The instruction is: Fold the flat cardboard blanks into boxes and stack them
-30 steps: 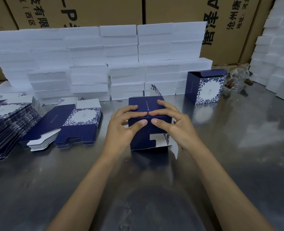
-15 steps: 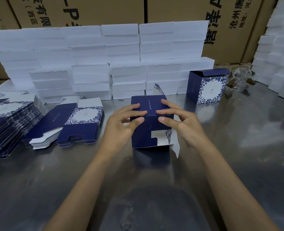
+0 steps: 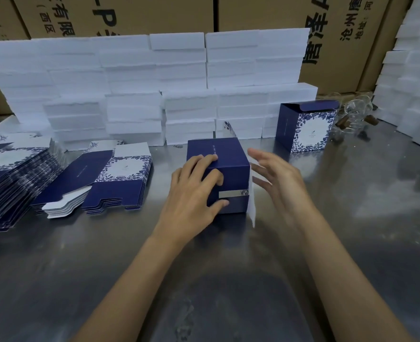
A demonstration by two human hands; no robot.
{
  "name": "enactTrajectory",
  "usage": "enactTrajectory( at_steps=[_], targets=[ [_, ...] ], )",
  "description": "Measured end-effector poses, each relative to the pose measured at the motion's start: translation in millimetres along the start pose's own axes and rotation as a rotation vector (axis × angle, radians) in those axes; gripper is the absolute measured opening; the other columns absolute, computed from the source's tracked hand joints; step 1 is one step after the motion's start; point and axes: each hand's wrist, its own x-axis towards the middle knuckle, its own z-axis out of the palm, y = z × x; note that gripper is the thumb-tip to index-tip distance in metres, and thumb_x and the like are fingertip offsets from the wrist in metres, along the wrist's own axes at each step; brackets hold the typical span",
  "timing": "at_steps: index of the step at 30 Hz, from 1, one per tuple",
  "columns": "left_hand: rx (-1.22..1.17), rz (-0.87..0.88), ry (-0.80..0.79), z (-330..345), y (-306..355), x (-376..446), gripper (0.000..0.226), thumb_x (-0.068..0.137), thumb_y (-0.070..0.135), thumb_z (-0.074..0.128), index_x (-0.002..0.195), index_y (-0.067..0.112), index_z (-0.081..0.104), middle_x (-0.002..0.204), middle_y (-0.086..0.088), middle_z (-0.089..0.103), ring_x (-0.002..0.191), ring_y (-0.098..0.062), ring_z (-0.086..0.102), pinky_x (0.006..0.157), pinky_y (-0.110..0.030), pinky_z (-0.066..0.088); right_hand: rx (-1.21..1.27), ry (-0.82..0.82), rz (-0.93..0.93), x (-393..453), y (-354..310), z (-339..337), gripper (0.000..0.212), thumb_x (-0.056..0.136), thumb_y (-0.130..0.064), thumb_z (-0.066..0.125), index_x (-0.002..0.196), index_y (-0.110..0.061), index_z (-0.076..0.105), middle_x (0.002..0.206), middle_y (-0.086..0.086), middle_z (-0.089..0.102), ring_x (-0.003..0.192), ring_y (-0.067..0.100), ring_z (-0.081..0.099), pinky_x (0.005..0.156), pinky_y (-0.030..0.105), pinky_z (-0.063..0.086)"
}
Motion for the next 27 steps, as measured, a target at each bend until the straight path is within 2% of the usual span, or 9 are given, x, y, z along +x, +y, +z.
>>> enactTrajectory(
  at_steps=[2, 4, 6, 8, 12, 16, 19, 24, 27],
  targets=[
    [0.009, -0.017, 0.041, 2.1, -2.4, -0.8, 0.04, 0.074, 0.032, 0.084, 0.095, 0.022, 0.052, 0.146, 0.0, 0.046, 0.138, -0.025, 0.035, 0.104, -0.044, 0.033, -0.157, -0.018, 0.06, 1.3, 2.3, -9.4, 0.05, 0.095, 0.006, 0.047, 0.127, -0.026, 0.067, 0.137, -0.002, 0.065, 0.127, 0.015, 0.06, 0.099, 0.034, 0.052],
    [0.02, -0.015, 0.078, 2.7, -3.2, -1.2, 0.039, 0.074, 0.026, 0.084, 0.096, 0.02, 0.052, 0.144, -0.001, 0.049, 0.136, -0.025, 0.035, 0.104, -0.044, 0.034, -0.301, -0.203, 0.172, 0.0, 6.3, -14.0, 0.07, 0.09, 0.013, 0.052, 0.144, -0.032, 0.051, 0.15, 0.002, 0.053, 0.138, 0.016, 0.049, 0.108, 0.036, 0.047],
    [-0.033, -0.013, 0.105, 2.7, -3.0, -1.1, 0.047, 0.073, 0.02, 0.086, 0.102, 0.021, 0.049, 0.143, -0.002, 0.05, 0.134, -0.023, 0.036, 0.105, -0.046, 0.037, -0.29, -0.402, 0.243, -2.8, 11.7, -10.8, 0.084, 0.082, 0.008, 0.068, 0.149, -0.038, 0.045, 0.151, -0.001, 0.053, 0.141, 0.015, 0.047, 0.115, 0.043, 0.041],
    [-0.191, -0.066, 0.146, 2.6, -2.0, -1.6, 0.062, 0.071, 0.013, 0.086, 0.116, 0.022, 0.044, 0.146, -0.001, 0.043, 0.135, -0.019, 0.037, 0.108, -0.045, 0.04, -0.246, -0.433, 0.225, -3.3, 17.6, -5.5, 0.086, 0.071, -0.005, 0.08, 0.144, -0.038, 0.049, 0.139, -0.008, 0.063, 0.132, 0.01, 0.056, 0.111, 0.039, 0.045],
    [-0.426, -0.274, 0.162, 4.0, -4.7, -1.2, 0.098, 0.073, 0.012, 0.086, 0.148, 0.037, 0.028, 0.158, 0.006, 0.017, 0.145, -0.013, 0.028, 0.111, -0.034, 0.042, -0.277, -0.249, 0.174, 1.7, 27.5, -0.5, 0.089, 0.061, -0.034, 0.093, 0.139, -0.038, 0.052, 0.137, -0.01, 0.063, 0.124, 0.011, 0.062, 0.106, 0.038, 0.051],
    [-0.703, -0.46, -0.007, 8.9, -11.6, -2.8, 0.115, 0.071, 0.005, 0.086, 0.149, 0.051, 0.015, 0.143, 0.008, 0.042, 0.123, -0.007, 0.052, 0.078, -0.012, 0.052, -0.375, -0.059, 0.089, 4.3, 40.1, 4.9, 0.073, 0.075, -0.036, 0.089, 0.138, -0.035, 0.052, 0.128, -0.013, 0.066, 0.115, 0.007, 0.064, 0.091, 0.025, 0.057],
    [-0.701, -0.535, -0.131, 15.1, -14.7, -6.6, 0.112, 0.072, 0.002, 0.085, 0.15, 0.046, 0.017, 0.139, 0.01, 0.046, 0.114, -0.009, 0.056, 0.077, -0.019, 0.056, -0.385, 0.052, 0.029, 5.2, 47.1, 9.7, 0.057, 0.081, -0.032, 0.085, 0.13, -0.03, 0.056, 0.118, -0.014, 0.069, 0.109, 0.007, 0.066, 0.089, 0.028, 0.059],
    [-0.725, -0.577, -0.146, 17.6, -7.7, -4.9, 0.101, 0.075, 0.004, 0.083, 0.151, 0.036, 0.026, 0.137, 0.011, 0.05, 0.107, 0.002, 0.057, 0.076, -0.016, 0.056, -0.442, 0.222, -0.049, 6.2, 50.8, 14.3, 0.042, 0.084, -0.029, 0.082, 0.121, -0.021, 0.064, 0.108, -0.006, 0.074, 0.101, 0.015, 0.07, 0.09, 0.042, 0.06],
    [-0.726, -0.569, -0.144, 15.8, -2.7, -4.1, 0.1, 0.075, 0.006, 0.083, 0.151, 0.036, 0.025, 0.14, 0.01, 0.048, 0.113, -0.008, 0.056, 0.082, -0.022, 0.057, -0.473, 0.292, -0.077, 5.4, 51.0, 14.5, 0.038, 0.084, -0.031, 0.082, 0.117, -0.021, 0.066, 0.106, -0.006, 0.074, 0.099, 0.015, 0.07, 0.09, 0.042, 0.059]
  ],
)
